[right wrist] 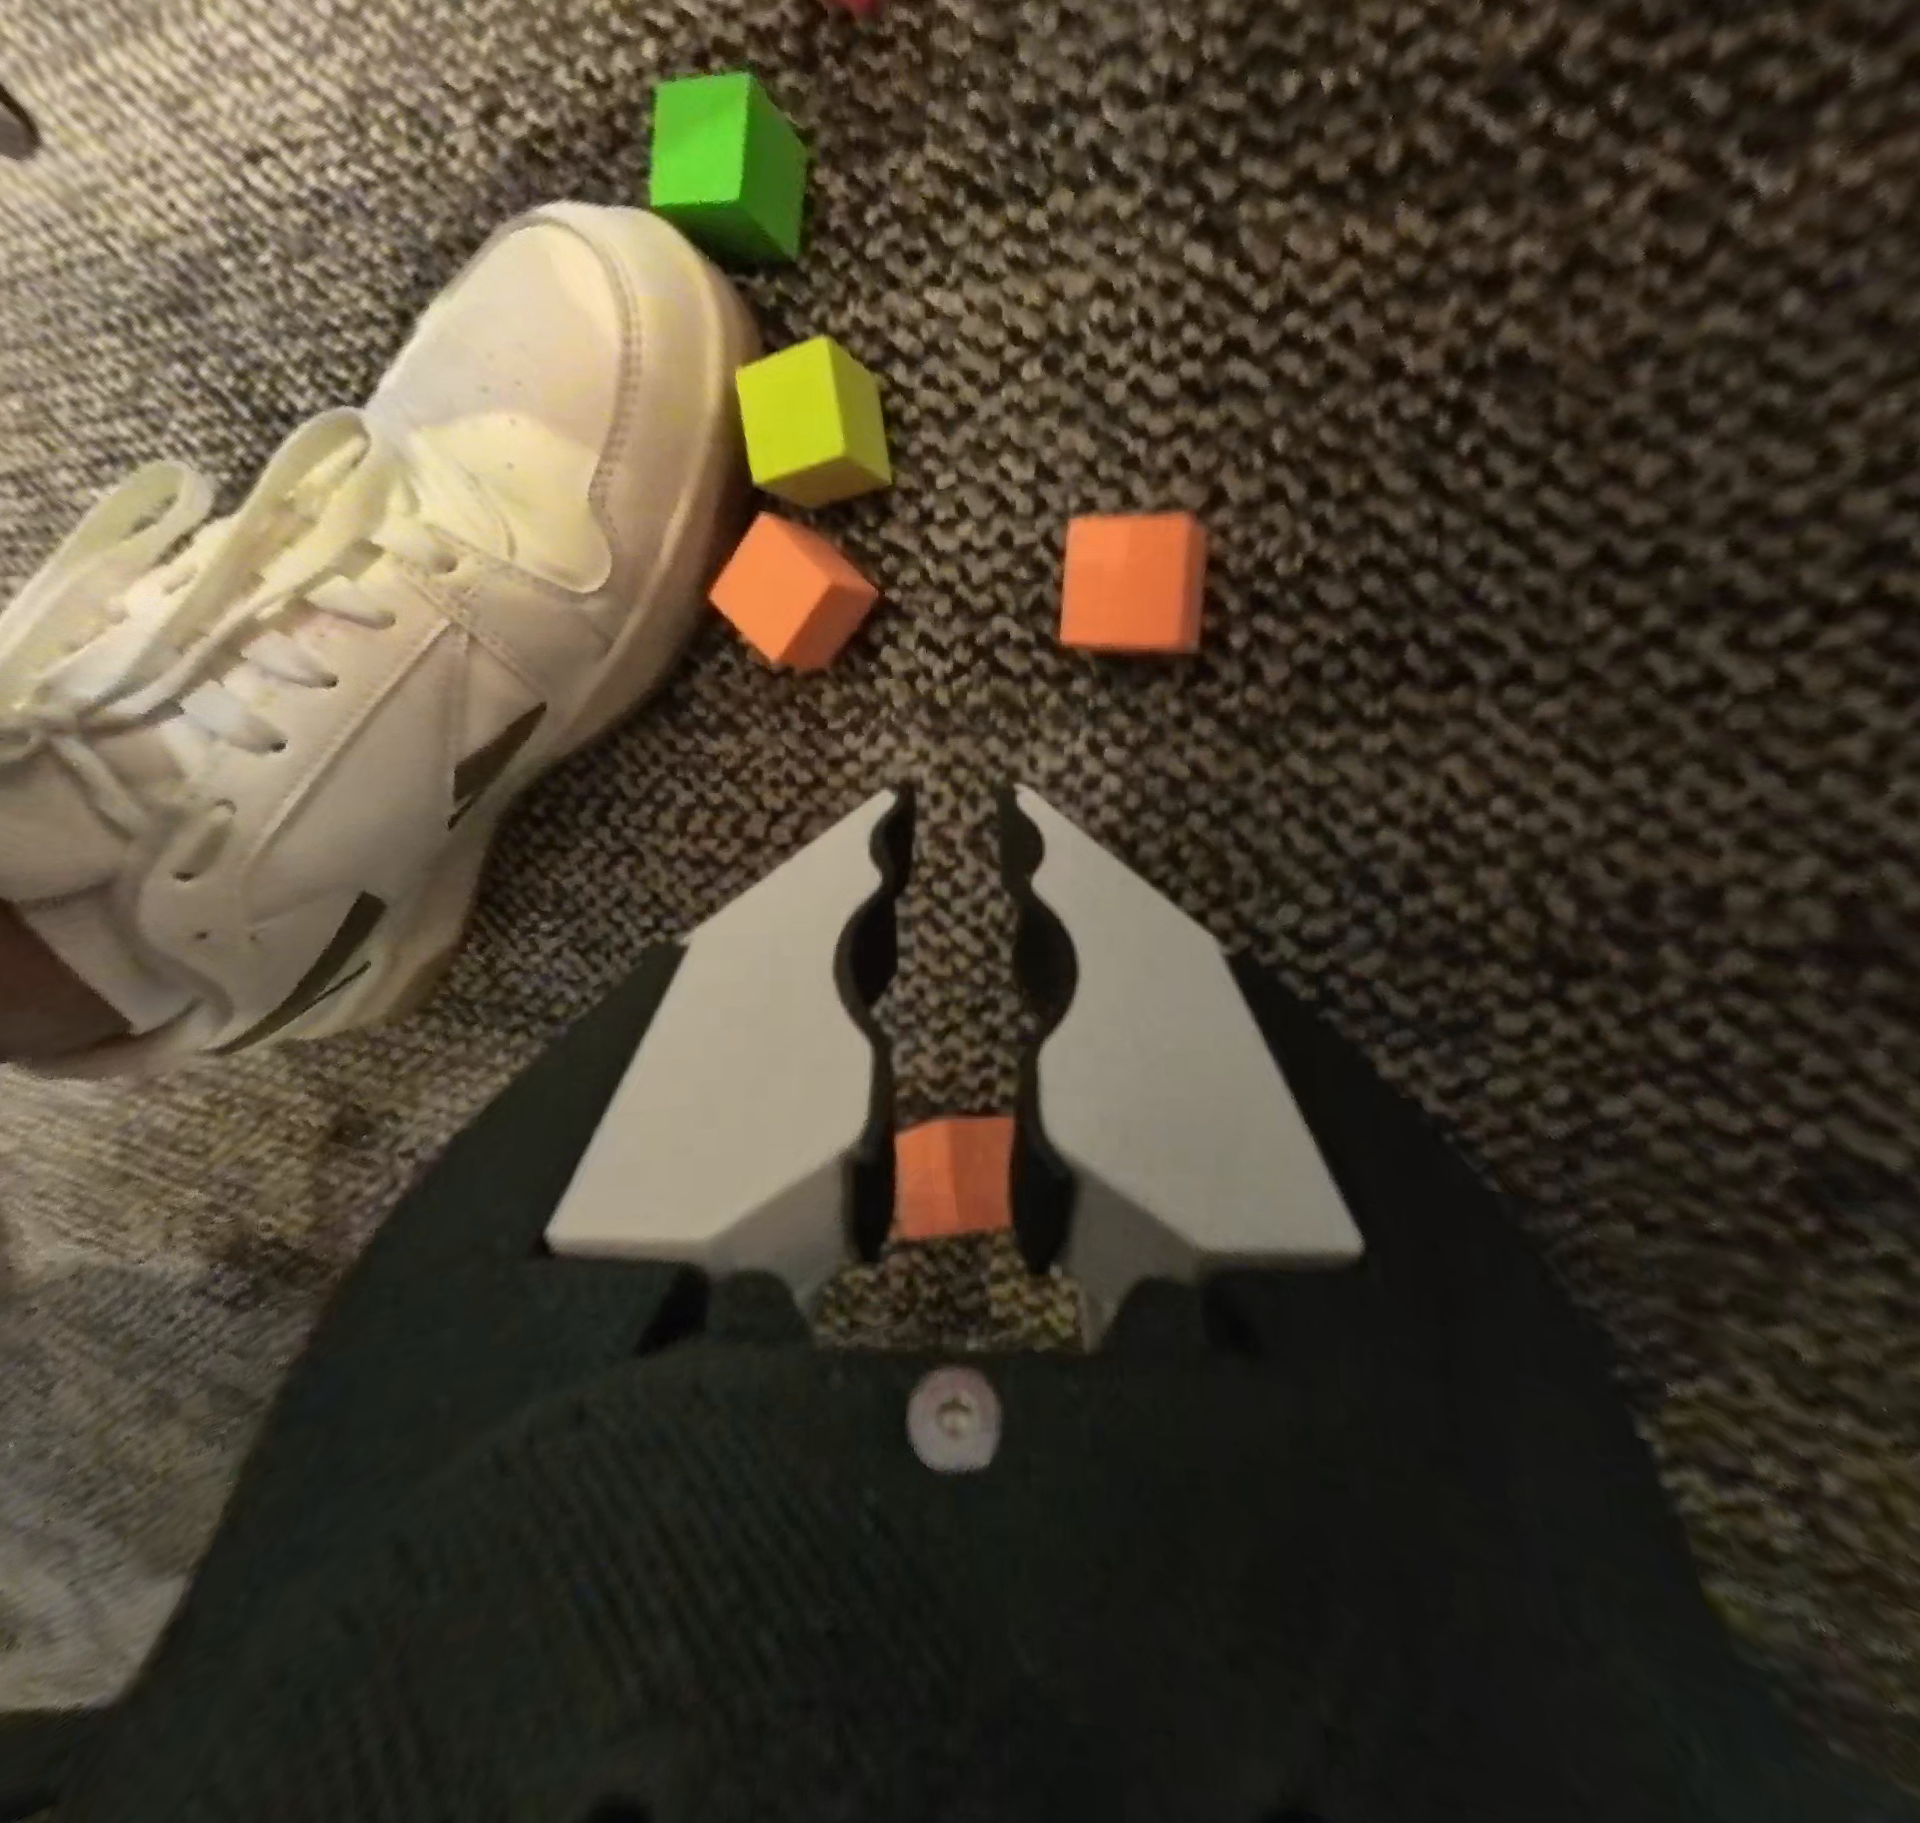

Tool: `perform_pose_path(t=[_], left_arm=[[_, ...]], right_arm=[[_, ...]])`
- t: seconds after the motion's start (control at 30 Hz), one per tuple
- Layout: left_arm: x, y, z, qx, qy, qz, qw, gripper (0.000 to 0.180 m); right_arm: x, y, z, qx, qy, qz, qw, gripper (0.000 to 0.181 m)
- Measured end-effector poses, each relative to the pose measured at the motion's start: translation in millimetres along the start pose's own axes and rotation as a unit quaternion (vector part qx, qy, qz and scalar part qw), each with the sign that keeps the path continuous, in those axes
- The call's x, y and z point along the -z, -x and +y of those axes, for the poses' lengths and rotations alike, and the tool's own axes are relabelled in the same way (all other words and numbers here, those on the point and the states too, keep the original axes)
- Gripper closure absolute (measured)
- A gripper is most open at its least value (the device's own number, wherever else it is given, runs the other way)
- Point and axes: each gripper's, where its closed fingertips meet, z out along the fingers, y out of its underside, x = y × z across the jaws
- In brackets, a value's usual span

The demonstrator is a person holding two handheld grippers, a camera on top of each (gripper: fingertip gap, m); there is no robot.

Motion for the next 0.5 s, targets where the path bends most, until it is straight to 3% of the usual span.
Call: perform_pose_path(t=[0.13,0.33,0.4,0.43,0.5], left_arm=[[10.4,11.3,-0.5,-0.012,-0.016,-0.041,0.999,0.116],[39.2,24.4,-34.5,-0.116,-0.071,-0.195,0.971,0.087],[57.3,19.1,-47.2,-0.152,-0.092,-0.247,0.953,0.086],[69.6,14.3,-53.2,-0.153,-0.106,-0.267,0.946,0.087],[99.5,-11.7,-67.1,-0.151,-0.152,-0.261,0.941,0.119]], right_arm=[[17.6,-3.6,15.1,-0.038,-0.022,0.014,0.999,0.167],[88.6,-26.1,-5.1,0.017,-0.082,0.199,0.976,0.167],[117.9,-11.1,-20.6,0.021,-0.109,0.223,0.969,0.171],[133.8,1.1,-25.8,0.023,-0.119,0.229,0.966,0.174],[173.2,22.3,-36.5,0.033,-0.147,0.267,0.952,0.176]])
